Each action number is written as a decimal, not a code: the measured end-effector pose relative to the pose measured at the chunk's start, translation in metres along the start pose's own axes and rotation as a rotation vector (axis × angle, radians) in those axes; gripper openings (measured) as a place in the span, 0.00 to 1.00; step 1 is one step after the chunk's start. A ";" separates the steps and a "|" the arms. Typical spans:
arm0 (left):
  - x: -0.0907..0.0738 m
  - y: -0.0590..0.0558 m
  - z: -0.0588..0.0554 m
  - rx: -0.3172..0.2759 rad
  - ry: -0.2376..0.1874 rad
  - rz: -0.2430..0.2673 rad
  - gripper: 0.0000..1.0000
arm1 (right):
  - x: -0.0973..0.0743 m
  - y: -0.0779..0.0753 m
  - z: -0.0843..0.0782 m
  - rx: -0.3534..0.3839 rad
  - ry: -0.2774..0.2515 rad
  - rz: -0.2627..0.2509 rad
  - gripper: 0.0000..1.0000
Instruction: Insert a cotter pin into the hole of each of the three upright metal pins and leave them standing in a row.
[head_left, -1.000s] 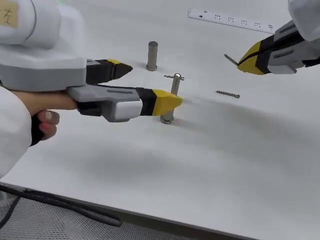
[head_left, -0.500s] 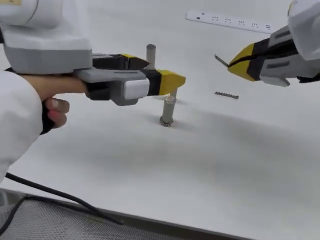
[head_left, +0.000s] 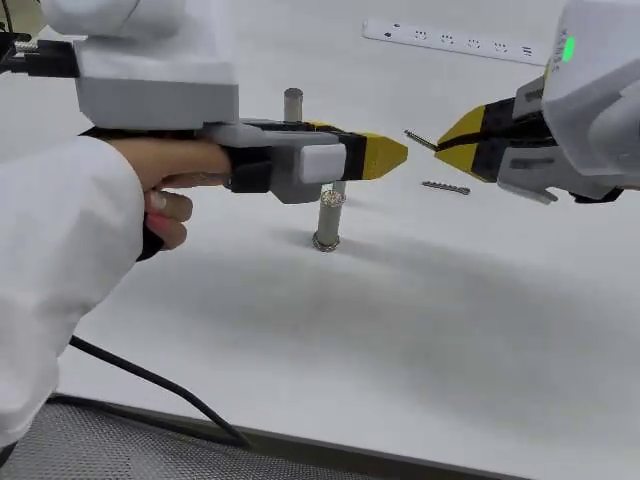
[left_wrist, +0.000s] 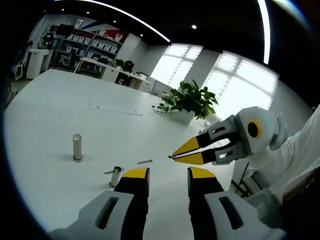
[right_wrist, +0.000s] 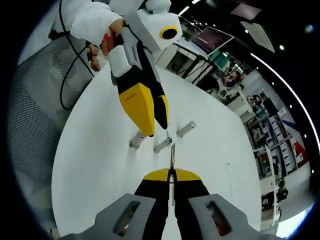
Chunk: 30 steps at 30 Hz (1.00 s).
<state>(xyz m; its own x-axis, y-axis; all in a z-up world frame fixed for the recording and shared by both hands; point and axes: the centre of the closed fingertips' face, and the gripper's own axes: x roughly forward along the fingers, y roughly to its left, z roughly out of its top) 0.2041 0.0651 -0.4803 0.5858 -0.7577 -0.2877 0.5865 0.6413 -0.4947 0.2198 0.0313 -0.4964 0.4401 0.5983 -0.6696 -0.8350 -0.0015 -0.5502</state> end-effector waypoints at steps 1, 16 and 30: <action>0.001 -0.001 0.000 0.000 0.002 -0.002 0.27 | 0.000 0.001 0.001 -0.005 -0.001 -0.002 0.00; 0.008 -0.012 -0.005 0.004 0.021 -0.041 0.12 | -0.004 0.010 0.017 -0.099 -0.025 -0.008 0.00; 0.007 -0.014 -0.004 0.003 0.017 -0.049 0.03 | -0.006 0.017 0.025 -0.116 -0.034 0.002 0.00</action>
<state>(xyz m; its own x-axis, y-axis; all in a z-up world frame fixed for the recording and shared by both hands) 0.1972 0.0503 -0.4785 0.5468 -0.7901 -0.2771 0.6160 0.6038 -0.5060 0.1950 0.0475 -0.4888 0.4252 0.6249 -0.6548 -0.7915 -0.0943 -0.6039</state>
